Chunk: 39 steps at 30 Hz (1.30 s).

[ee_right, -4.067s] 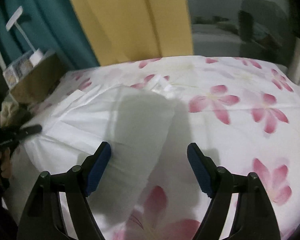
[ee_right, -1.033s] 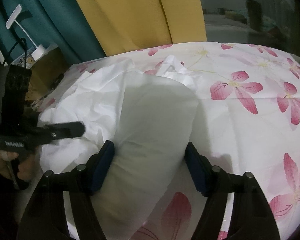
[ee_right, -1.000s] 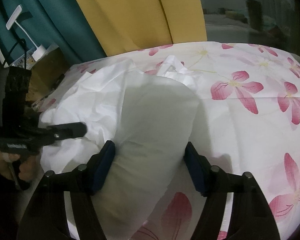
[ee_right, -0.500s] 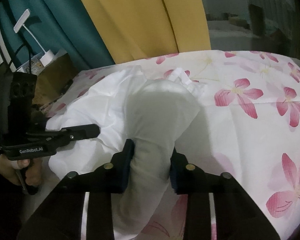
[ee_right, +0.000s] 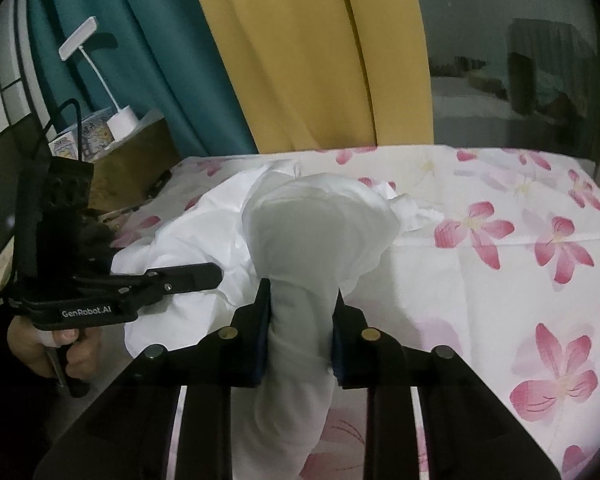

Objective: Fold large clothes
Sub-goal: 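Lift the shirt bundle with the right gripper and carry it toward the bed corner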

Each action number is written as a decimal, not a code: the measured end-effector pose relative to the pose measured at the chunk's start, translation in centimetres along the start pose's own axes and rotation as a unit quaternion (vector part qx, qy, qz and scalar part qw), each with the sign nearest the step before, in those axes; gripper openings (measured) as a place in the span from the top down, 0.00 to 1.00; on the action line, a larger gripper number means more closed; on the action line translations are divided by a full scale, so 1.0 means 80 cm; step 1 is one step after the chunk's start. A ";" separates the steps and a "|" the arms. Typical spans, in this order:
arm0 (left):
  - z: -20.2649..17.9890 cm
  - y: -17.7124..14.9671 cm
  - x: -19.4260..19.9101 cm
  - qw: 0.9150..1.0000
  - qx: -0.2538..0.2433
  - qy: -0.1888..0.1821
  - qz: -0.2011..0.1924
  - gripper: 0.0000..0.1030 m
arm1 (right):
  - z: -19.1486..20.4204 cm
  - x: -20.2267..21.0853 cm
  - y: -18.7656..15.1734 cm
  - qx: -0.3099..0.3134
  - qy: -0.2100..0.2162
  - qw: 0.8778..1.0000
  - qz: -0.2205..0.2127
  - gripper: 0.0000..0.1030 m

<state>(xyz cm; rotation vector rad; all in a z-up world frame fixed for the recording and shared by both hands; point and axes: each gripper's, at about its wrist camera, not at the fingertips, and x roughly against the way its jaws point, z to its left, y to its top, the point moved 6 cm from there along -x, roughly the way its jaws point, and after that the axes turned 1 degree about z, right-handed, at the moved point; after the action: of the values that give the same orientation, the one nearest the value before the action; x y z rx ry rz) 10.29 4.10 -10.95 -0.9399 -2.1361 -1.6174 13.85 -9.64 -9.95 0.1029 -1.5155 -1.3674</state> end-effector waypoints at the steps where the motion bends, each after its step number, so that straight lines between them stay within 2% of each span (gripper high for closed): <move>1: -0.002 0.001 0.003 1.000 -0.001 -0.002 -0.003 0.75 | 0.002 0.004 0.001 0.003 -0.001 1.000 -0.003 0.77; 9: -0.013 0.008 0.027 1.000 -0.007 -0.011 -0.026 0.75 | 0.018 0.030 0.014 0.025 -0.006 0.999 -0.024 0.78; 18: -0.013 0.014 0.043 0.998 -0.008 -0.009 -0.068 0.75 | 0.049 0.056 0.036 0.050 0.013 0.997 -0.053 0.78; 23: -0.012 0.010 0.048 0.996 -0.010 0.013 -0.092 0.75 | 0.080 0.063 0.050 0.072 0.030 0.995 -0.069 0.79; 26: -0.004 0.006 0.074 0.994 -0.011 0.029 -0.103 0.75 | 0.101 0.063 0.056 0.084 0.044 0.993 -0.076 0.79; 39: 0.070 -0.018 0.154 0.989 0.016 0.093 -0.115 0.75 | 0.191 0.021 0.065 0.113 0.115 0.984 -0.073 0.79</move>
<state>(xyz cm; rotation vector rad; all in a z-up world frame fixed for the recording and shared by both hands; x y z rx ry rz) 1.06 13.04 -6.54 -0.5241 -2.1952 -1.6944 5.08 1.41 -1.95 0.5068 -1.4837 -1.2449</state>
